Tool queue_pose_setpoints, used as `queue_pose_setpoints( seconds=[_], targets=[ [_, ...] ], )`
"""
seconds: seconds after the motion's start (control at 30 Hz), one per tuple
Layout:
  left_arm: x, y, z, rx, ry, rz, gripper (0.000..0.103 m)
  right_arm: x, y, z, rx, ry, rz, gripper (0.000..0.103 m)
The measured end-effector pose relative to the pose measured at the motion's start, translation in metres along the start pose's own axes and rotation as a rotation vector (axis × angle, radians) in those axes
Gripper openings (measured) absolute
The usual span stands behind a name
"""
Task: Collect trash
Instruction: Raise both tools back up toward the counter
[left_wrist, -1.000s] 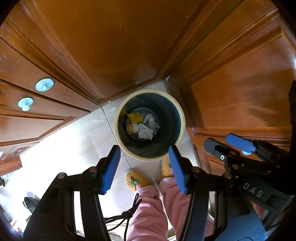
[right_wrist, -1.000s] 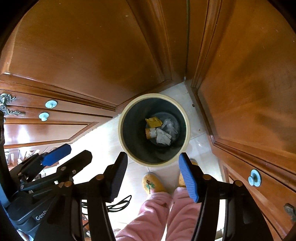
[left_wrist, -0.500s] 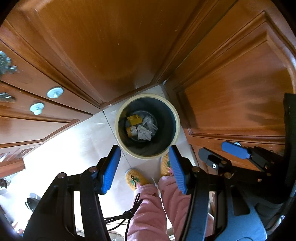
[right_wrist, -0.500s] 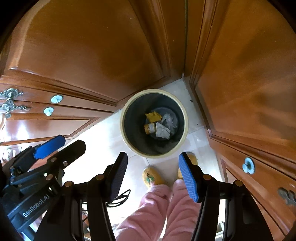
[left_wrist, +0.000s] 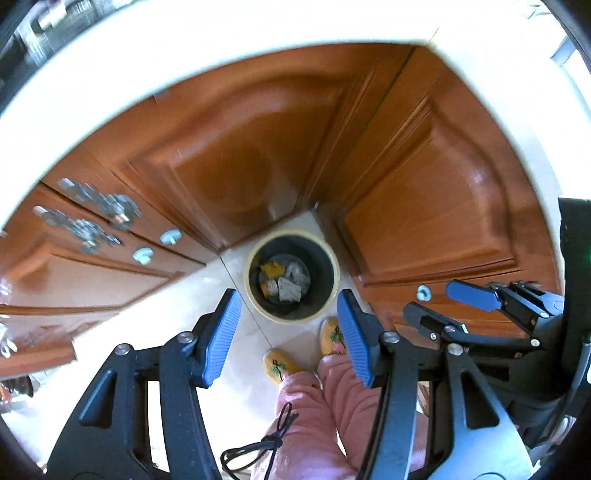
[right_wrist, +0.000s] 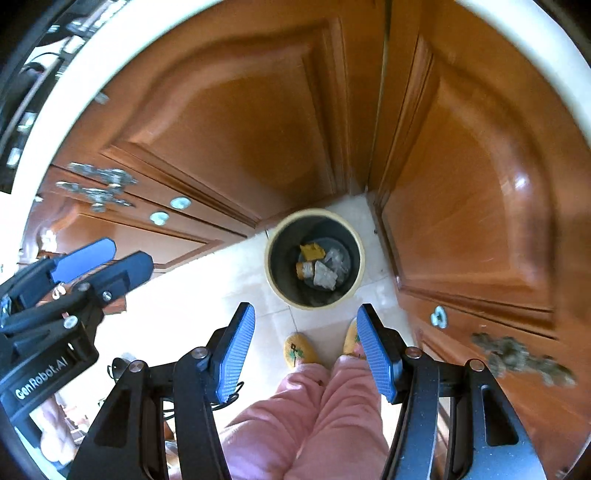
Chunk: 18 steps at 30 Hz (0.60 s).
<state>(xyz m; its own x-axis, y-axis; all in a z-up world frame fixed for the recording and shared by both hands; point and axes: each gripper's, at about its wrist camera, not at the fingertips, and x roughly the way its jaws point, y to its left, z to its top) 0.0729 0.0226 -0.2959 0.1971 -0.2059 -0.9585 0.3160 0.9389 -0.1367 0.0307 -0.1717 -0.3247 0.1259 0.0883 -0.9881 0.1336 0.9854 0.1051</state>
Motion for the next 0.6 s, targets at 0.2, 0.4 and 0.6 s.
queue_pose_setpoints(
  seconds=[0.2, 0.4, 0.6],
  targets=[
    [-0.082, -0.005, 0.013, 0.045, -0.129, 0.001, 0.051, -0.079, 0.017, 0.003, -0.040, -0.117, -0.027, 0.059],
    [-0.142, -0.014, 0.021, 0.093, -0.230, 0.005, 0.051, -0.157, 0.029, 0.006, -0.073, -0.277, -0.078, 0.059],
    [-0.188, -0.019, 0.025, 0.135, -0.321, 0.012, 0.051, -0.219, 0.032, 0.006, -0.078, -0.404, -0.117, 0.059]
  ],
)
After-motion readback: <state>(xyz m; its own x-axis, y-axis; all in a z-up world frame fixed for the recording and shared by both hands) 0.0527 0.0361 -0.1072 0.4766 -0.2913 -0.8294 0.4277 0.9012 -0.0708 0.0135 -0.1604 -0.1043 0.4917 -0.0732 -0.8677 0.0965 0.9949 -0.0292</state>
